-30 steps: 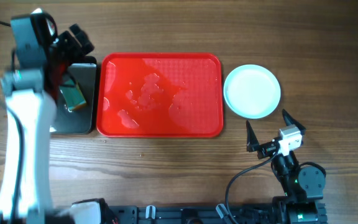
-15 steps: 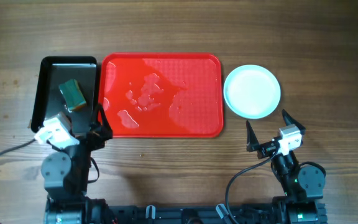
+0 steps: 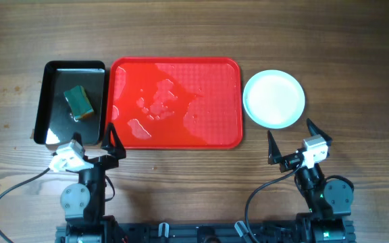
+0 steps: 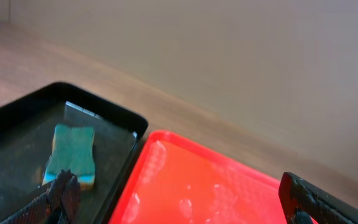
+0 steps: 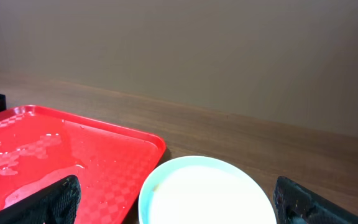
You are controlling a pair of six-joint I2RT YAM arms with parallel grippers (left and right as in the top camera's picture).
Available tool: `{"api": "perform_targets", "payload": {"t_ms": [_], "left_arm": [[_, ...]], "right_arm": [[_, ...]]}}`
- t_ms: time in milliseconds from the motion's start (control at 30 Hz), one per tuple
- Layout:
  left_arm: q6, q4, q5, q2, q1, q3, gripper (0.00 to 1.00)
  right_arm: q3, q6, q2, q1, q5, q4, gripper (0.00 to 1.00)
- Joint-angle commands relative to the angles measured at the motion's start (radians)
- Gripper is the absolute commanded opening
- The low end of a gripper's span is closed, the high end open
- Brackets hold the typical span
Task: Clean dirty plates on tray and stack at the side
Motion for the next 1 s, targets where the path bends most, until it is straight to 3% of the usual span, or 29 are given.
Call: {"api": "perform_targets", "payload": {"t_ms": [0, 800, 967], "left_arm": [[0.016, 0.01, -0.003, -0.011, 0.01, -0.021, 1.0], [0.016, 0.013, -0.01, -0.007, 0.01, -0.021, 1.0], [0.016, 0.123, 0.005, -0.007, 0.007, -0.021, 1.0]], "right_arm": [[-0.001, 0.015, -0.005, 0.004, 0.01, 0.002, 1.0], [-0.001, 0.015, -0.005, 0.004, 0.01, 0.002, 1.0], [-0.001, 0.015, -0.005, 0.004, 0.01, 0.002, 1.0]]}}
